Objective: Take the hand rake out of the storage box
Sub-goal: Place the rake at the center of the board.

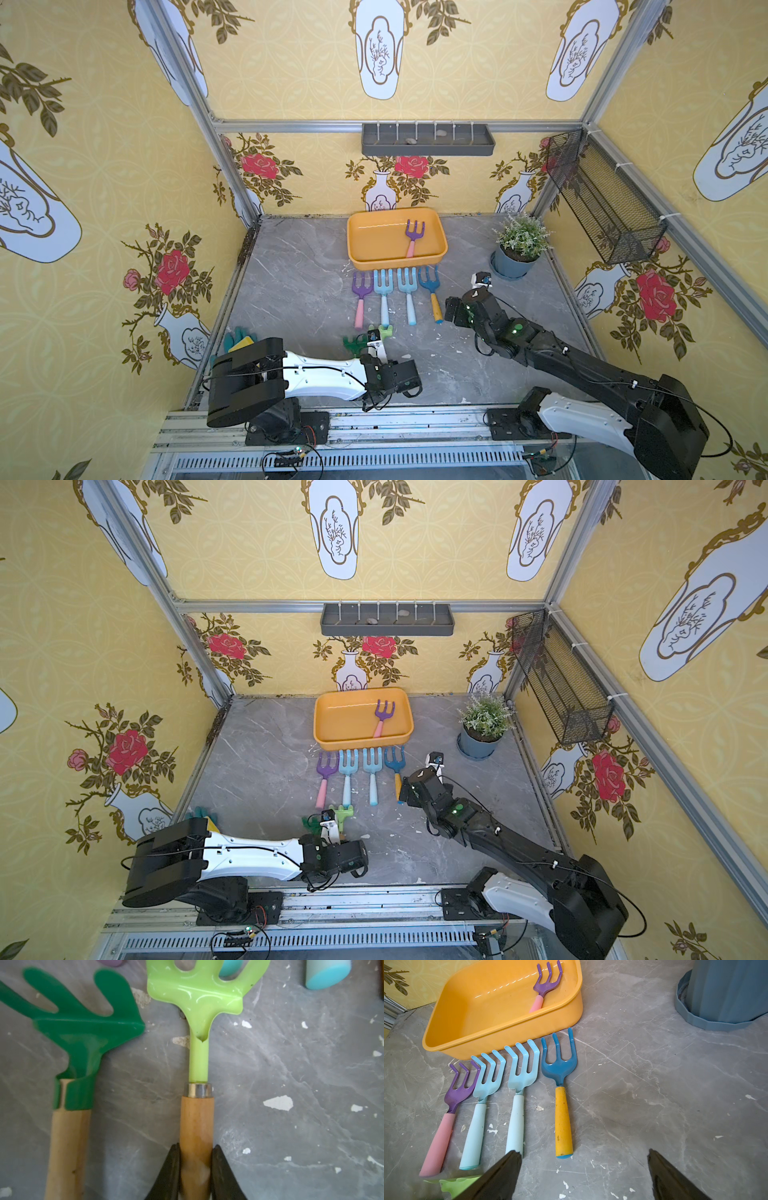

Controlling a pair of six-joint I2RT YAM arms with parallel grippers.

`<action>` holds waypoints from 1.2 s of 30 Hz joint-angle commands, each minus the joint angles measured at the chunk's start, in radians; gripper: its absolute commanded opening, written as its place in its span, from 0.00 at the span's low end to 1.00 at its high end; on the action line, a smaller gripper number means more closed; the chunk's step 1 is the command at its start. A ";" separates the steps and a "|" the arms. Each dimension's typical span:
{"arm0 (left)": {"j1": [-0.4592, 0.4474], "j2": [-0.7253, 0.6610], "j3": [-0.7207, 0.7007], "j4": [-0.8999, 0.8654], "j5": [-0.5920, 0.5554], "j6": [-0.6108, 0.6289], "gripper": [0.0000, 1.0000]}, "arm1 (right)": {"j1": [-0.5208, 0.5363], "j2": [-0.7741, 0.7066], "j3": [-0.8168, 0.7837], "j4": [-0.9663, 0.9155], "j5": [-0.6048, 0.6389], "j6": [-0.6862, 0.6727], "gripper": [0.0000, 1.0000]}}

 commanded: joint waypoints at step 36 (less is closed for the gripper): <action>0.654 -0.522 -0.015 0.185 0.117 0.837 1.00 | -0.304 0.745 0.666 0.185 -0.348 -0.289 0.78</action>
